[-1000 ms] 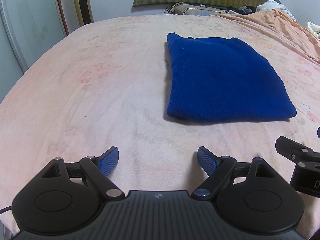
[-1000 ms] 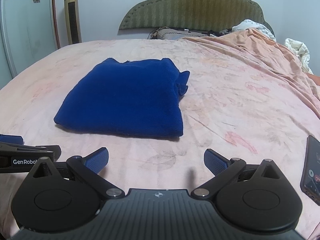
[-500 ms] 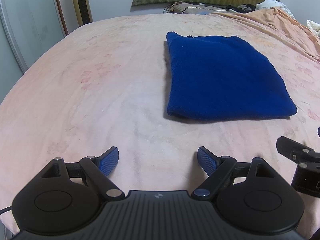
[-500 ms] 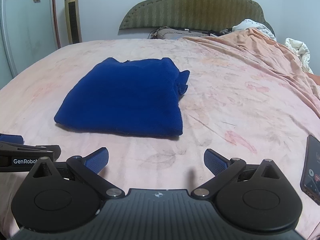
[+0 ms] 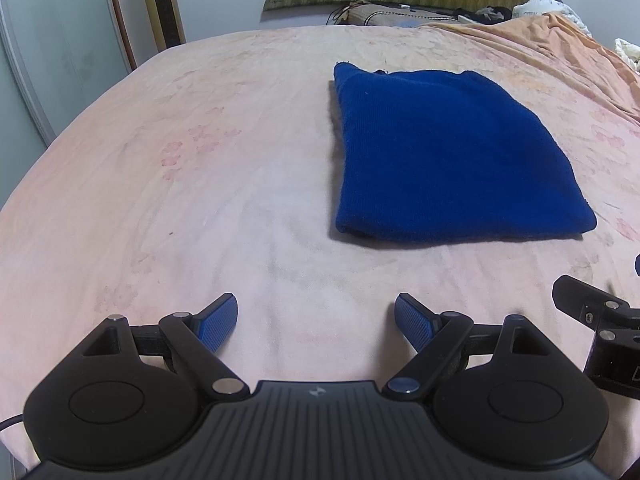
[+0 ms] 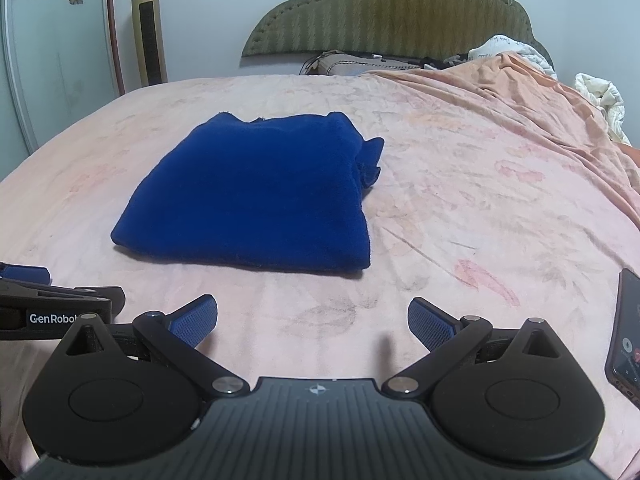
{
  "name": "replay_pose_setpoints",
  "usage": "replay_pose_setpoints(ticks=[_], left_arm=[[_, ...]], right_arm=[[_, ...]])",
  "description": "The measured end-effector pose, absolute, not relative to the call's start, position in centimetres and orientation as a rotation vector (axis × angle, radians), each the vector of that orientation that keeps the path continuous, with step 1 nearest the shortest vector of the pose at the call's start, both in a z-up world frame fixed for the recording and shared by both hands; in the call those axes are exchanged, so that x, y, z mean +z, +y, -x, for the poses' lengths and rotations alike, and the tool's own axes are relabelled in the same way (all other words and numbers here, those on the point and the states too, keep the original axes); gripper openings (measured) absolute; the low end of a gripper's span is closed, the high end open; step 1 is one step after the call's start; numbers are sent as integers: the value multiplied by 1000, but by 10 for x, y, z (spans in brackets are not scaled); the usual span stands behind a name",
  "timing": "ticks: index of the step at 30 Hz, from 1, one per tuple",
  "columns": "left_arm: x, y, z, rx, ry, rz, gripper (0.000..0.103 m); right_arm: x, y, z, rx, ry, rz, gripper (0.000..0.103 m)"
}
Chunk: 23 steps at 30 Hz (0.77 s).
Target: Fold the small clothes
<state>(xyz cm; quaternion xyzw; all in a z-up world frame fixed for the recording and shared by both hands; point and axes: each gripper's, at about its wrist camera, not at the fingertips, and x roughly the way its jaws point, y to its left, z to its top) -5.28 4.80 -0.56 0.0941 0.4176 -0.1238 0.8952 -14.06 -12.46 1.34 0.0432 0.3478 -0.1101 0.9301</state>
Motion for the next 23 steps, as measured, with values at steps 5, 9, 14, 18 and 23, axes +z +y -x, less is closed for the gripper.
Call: replay_pose_setpoints(ticks=[5, 9, 14, 18, 23], left_arm=[[-6, 47, 53, -257, 865, -203, 86], [-7, 46, 53, -257, 863, -208, 86], [-6, 45, 52, -259, 865, -210, 86], [-6, 43, 53, -265, 859, -226, 86], [-4, 41, 54, -273, 840, -242, 86]], right_arm=[[13, -124, 140, -222, 710, -88, 103], [13, -123, 140, -222, 712, -87, 103], [13, -122, 139, -219, 713, -81, 103], [14, -123, 139, -218, 711, -77, 103], [15, -124, 139, -219, 712, -78, 103]])
